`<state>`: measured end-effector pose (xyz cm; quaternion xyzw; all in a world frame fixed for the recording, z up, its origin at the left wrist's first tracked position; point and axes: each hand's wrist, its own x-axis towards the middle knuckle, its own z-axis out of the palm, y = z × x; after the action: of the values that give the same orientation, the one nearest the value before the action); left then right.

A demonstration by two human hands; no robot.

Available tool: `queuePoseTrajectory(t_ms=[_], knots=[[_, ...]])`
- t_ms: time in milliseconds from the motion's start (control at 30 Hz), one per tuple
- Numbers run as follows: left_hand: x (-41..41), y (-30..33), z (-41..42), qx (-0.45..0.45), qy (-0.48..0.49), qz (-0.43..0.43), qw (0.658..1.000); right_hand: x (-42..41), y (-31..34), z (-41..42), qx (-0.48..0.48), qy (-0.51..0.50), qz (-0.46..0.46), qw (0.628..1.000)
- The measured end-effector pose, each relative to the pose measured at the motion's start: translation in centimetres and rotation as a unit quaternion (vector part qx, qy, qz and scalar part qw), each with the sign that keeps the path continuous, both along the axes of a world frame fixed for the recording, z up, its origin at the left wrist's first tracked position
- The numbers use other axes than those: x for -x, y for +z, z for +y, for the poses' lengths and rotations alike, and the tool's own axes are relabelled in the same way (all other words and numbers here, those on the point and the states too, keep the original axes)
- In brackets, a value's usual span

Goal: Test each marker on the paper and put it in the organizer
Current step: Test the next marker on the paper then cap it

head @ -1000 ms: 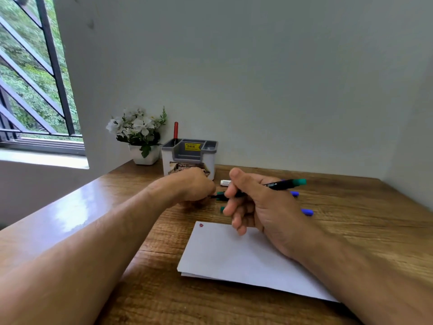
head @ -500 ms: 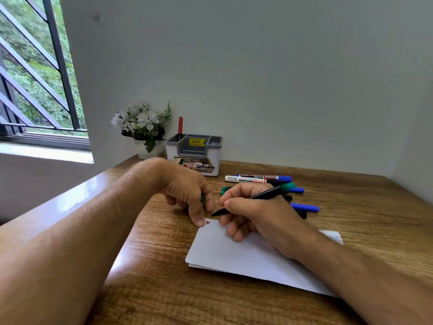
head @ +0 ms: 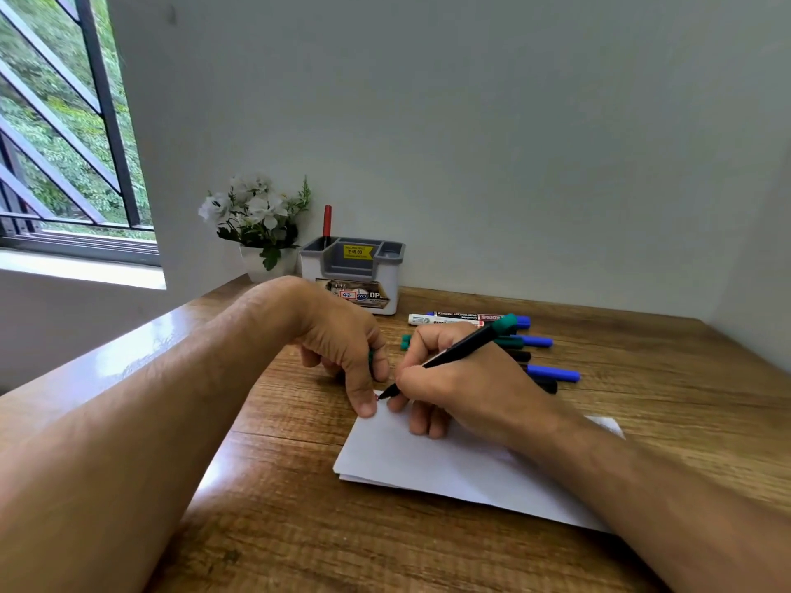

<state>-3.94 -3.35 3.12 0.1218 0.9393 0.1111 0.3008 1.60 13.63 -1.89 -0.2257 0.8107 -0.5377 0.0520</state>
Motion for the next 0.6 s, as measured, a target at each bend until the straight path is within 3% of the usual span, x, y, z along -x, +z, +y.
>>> queuePoseTrajectory(t_ms=[200, 600], knots=[[0.0, 0.1, 0.0, 0.0, 0.003, -0.004, 1.0, 0.6, -0.3, 0.0, 0.0, -0.056, 0.035, 0.998], [0.2, 0.2, -0.2, -0.001, -0.029, -0.005, 1.0, 1.5, -0.7, -0.3, -0.017, -0.039, 0.035, 0.998]])
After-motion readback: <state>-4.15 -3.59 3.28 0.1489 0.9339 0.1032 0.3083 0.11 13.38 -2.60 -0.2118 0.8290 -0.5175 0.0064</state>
